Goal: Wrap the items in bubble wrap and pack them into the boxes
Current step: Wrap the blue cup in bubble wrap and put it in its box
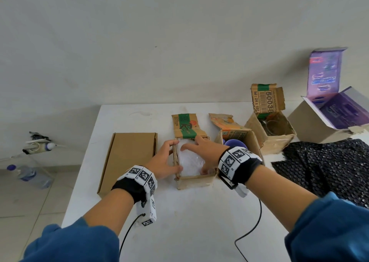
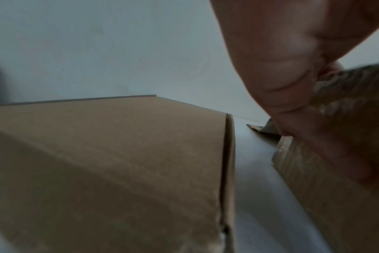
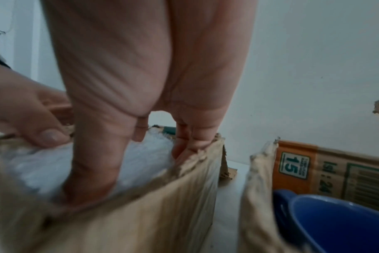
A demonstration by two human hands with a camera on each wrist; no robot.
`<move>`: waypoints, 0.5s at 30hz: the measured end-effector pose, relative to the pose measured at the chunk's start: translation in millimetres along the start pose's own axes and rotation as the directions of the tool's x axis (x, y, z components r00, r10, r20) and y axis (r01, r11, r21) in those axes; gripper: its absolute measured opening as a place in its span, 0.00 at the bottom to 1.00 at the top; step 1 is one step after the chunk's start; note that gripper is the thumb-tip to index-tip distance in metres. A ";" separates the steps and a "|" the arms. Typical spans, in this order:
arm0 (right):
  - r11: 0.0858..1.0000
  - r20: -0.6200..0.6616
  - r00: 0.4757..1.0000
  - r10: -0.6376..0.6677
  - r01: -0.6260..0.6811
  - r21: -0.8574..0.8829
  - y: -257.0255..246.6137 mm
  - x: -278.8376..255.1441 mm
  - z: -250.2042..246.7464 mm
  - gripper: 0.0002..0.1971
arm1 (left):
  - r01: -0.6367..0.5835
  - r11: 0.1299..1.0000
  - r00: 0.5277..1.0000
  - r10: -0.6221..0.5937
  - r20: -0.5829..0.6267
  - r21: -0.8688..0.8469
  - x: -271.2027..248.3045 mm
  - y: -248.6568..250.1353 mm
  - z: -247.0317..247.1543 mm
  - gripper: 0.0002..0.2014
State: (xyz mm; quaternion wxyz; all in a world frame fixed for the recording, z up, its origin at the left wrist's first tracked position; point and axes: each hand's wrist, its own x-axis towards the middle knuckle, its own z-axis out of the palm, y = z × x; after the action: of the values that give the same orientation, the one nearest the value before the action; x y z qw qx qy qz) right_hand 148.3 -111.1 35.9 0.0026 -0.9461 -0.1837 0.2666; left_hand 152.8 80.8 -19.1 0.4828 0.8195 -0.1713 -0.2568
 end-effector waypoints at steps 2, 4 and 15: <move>1.000 -0.030 1.000 0.005 -0.005 -0.008 -1.5 -0.9 2.5 0.49 | 0.004 1.000 1.000 -0.004 -0.007 0.005 1.7 -0.3 0.3 0.41; 1.000 -0.051 0.999 0.006 -0.007 -0.008 -2.8 -3.9 4.3 0.49 | 0.000 1.000 1.000 0.000 -0.007 0.015 3.2 0.0 -0.8 0.41; 0.889 -0.264 0.911 0.318 -0.189 0.417 19.5 -29.2 -1.3 0.32 | 0.147 0.938 0.925 -0.243 -0.293 -0.314 48.5 29.3 -30.9 0.15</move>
State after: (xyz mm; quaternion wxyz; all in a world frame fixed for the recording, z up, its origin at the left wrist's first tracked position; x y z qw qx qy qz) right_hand 132.7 -139.4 49.7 0.1817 -0.9740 0.0017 0.1354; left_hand 209.2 62.9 6.7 0.5896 0.7852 0.0336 -0.1864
